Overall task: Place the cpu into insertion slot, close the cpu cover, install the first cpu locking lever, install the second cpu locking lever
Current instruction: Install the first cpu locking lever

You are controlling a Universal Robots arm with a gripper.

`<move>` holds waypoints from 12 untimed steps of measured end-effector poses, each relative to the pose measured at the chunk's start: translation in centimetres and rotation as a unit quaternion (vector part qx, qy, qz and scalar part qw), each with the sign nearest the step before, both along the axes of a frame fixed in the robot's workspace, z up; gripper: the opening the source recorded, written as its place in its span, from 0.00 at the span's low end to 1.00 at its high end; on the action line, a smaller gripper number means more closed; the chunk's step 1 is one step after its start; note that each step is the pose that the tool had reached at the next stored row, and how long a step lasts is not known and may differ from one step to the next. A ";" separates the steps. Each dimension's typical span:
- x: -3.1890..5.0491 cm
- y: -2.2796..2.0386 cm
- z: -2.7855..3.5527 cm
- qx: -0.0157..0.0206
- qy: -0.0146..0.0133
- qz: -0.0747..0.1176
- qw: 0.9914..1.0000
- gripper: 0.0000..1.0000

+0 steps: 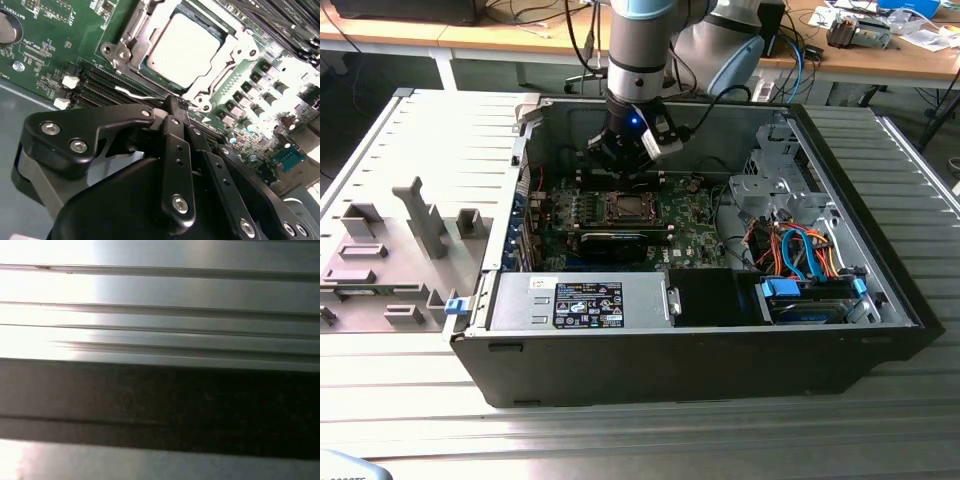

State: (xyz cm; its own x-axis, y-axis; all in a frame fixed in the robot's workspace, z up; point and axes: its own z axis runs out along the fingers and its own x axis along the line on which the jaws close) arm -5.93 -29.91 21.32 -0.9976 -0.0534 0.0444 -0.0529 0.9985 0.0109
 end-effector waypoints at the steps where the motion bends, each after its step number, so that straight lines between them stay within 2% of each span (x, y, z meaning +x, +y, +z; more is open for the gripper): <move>1: 0.66 0.00 -0.46 0.000 0.000 0.000 1.000 0.11; 3: 1.14 0.00 -0.86 0.000 0.000 0.000 1.000 0.11; 12: 1.89 0.00 -1.23 0.000 0.000 0.000 1.000 0.11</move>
